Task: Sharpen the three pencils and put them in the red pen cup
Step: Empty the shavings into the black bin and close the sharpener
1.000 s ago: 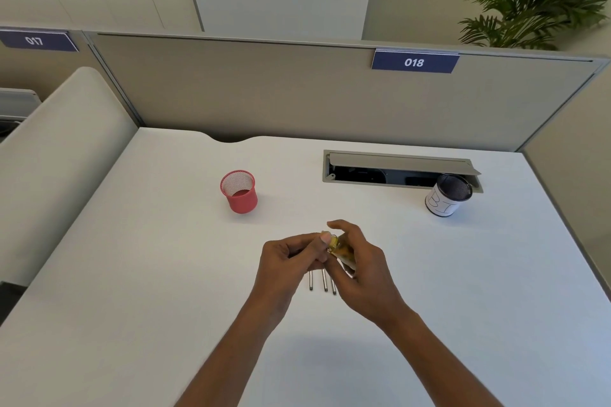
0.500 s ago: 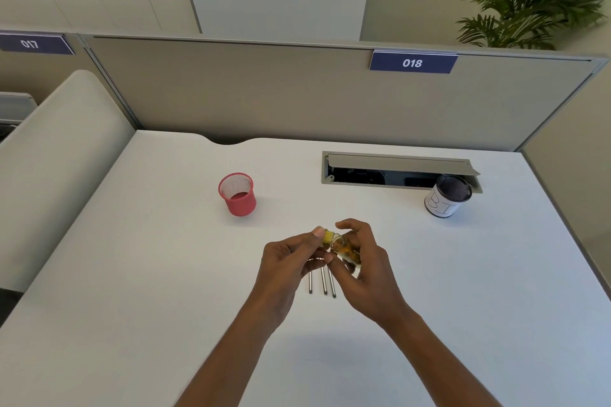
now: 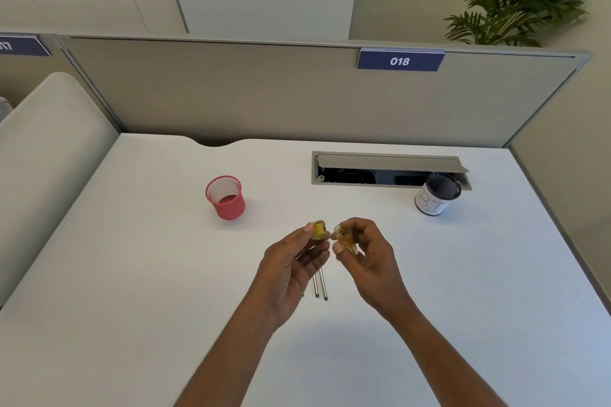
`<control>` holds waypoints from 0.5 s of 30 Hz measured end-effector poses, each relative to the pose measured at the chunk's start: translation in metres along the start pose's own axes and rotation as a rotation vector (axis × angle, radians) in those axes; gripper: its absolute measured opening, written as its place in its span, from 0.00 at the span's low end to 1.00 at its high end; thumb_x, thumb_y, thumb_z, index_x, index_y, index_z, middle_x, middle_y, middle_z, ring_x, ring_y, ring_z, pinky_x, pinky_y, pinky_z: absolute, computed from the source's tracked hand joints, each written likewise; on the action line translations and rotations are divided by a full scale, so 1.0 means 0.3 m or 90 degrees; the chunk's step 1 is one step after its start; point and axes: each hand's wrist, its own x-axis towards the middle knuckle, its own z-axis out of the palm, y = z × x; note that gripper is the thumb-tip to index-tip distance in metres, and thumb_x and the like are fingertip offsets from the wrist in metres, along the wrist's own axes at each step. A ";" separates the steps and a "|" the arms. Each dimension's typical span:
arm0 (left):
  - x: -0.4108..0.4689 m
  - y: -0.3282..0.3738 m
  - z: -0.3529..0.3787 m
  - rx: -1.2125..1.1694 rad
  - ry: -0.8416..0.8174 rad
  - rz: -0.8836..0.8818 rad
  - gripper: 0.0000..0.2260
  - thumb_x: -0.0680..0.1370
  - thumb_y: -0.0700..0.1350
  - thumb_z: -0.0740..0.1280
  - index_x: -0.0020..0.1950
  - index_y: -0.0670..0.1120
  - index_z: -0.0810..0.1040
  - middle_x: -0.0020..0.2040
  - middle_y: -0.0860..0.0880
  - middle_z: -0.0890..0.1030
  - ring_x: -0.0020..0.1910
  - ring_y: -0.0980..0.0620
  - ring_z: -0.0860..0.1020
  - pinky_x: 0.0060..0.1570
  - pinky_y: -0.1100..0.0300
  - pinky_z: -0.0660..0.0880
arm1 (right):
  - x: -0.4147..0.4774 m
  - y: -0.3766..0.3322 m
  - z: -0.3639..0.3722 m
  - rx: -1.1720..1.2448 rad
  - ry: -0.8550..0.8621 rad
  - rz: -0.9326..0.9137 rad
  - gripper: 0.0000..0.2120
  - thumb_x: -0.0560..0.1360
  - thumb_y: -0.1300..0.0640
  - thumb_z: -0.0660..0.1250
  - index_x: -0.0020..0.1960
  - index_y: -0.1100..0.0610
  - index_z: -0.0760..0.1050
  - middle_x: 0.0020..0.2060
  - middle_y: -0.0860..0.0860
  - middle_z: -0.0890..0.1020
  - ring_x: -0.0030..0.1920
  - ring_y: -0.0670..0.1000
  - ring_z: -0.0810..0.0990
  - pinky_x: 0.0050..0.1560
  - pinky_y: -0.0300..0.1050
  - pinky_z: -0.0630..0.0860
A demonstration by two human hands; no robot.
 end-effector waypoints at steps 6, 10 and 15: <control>0.049 -0.005 0.003 -0.066 -0.004 -0.017 0.14 0.75 0.41 0.71 0.59 0.37 0.86 0.56 0.36 0.85 0.49 0.46 0.86 0.51 0.54 0.84 | 0.072 0.027 -0.113 0.070 0.087 0.054 0.13 0.78 0.63 0.71 0.61 0.54 0.79 0.54 0.50 0.85 0.57 0.56 0.83 0.59 0.60 0.82; 0.091 -0.004 -0.006 -0.083 -0.004 -0.014 0.11 0.74 0.39 0.71 0.54 0.39 0.87 0.55 0.37 0.86 0.49 0.46 0.86 0.54 0.54 0.84 | 0.148 0.065 -0.247 0.117 0.150 0.088 0.14 0.78 0.62 0.72 0.62 0.54 0.81 0.55 0.52 0.85 0.60 0.59 0.82 0.64 0.62 0.79; 0.143 0.001 -0.026 -0.086 0.004 -0.005 0.10 0.75 0.38 0.71 0.54 0.39 0.88 0.57 0.39 0.86 0.53 0.46 0.86 0.58 0.53 0.82 | 0.261 0.122 -0.442 0.100 0.208 0.112 0.16 0.77 0.66 0.71 0.62 0.53 0.81 0.56 0.55 0.85 0.58 0.59 0.83 0.67 0.61 0.77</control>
